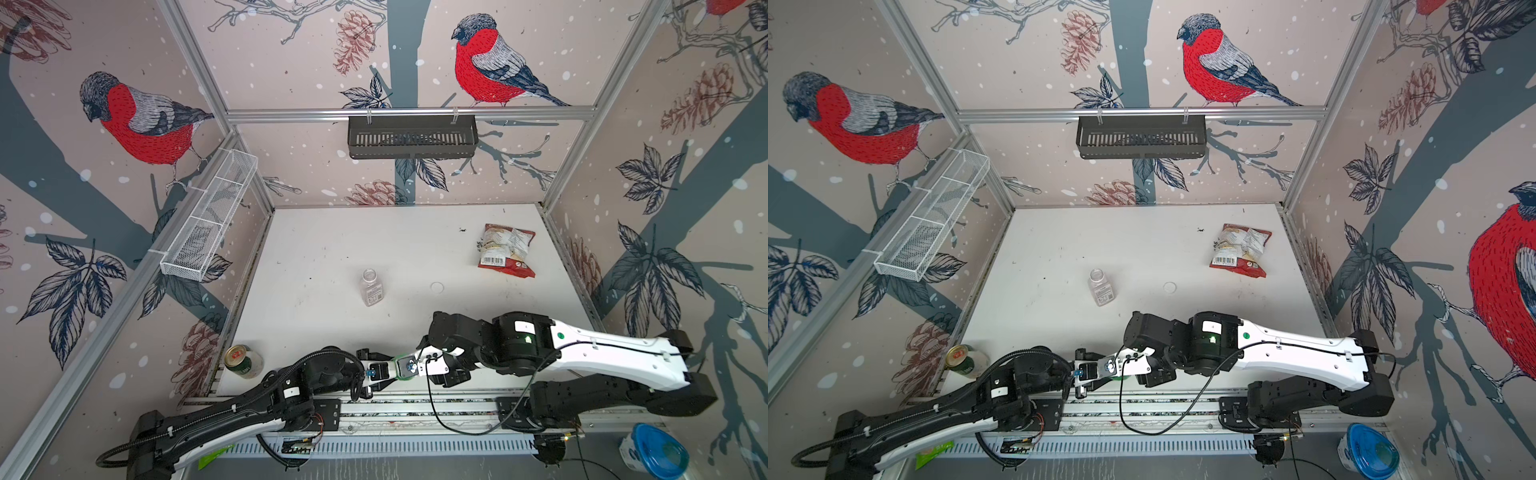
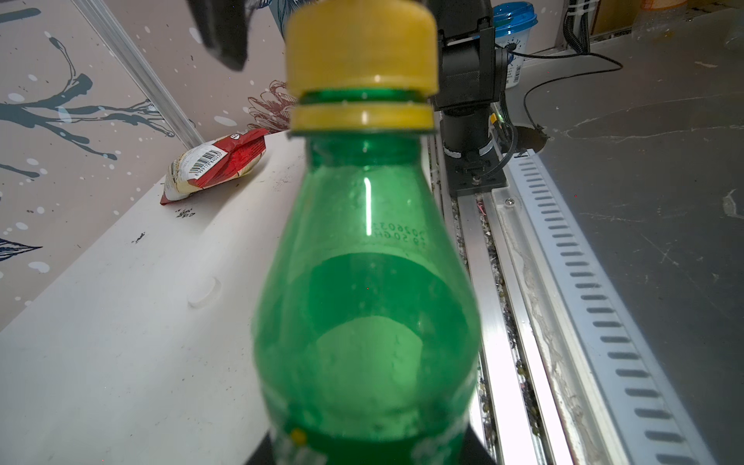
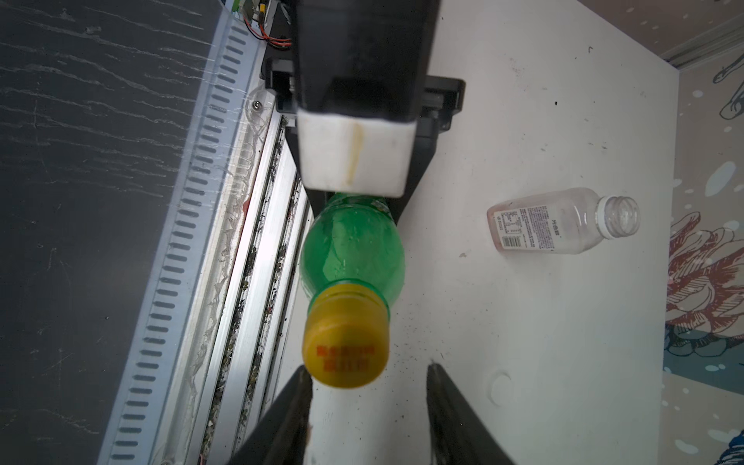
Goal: Screw on the bottle caps
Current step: Screw the bottle cap onto the plastic bottle.
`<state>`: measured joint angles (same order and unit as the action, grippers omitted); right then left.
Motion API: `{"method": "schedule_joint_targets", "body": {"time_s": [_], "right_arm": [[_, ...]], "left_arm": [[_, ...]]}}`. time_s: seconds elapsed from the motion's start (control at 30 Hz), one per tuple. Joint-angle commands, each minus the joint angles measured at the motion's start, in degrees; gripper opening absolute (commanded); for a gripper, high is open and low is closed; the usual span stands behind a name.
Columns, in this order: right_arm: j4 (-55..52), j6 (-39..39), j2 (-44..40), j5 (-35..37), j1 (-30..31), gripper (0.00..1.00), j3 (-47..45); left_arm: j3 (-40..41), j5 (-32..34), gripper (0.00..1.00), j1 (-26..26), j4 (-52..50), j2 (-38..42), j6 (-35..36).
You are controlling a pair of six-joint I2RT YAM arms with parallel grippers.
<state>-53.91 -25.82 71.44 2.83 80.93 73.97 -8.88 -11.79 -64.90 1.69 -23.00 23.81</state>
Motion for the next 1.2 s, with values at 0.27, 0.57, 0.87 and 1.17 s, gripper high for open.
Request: {"method": "schedule_joint_targets", "body": {"time_s": [0.27,0.57,0.87,1.17], "right_arm": [[6.6,0.7,0.1,1.8,2.2,0.32,-2.7],[12.4,11.7,-0.3,2.6,1.2,0.05,-5.8],[17.9,39.6,1.6,-8.8,-6.8,0.0,-7.5],[16.9,59.5,4.1,-9.4,-7.8,0.0,-6.0]], "left_arm": [[-0.3,-0.7,0.07,-0.1,1.4,0.0,0.4],[-0.3,-0.4,0.07,-0.1,1.5,0.0,0.4],[-0.3,-0.1,0.07,-0.1,1.6,-0.1,0.6],[-0.3,0.5,0.07,-0.1,1.5,0.0,1.1]]}}
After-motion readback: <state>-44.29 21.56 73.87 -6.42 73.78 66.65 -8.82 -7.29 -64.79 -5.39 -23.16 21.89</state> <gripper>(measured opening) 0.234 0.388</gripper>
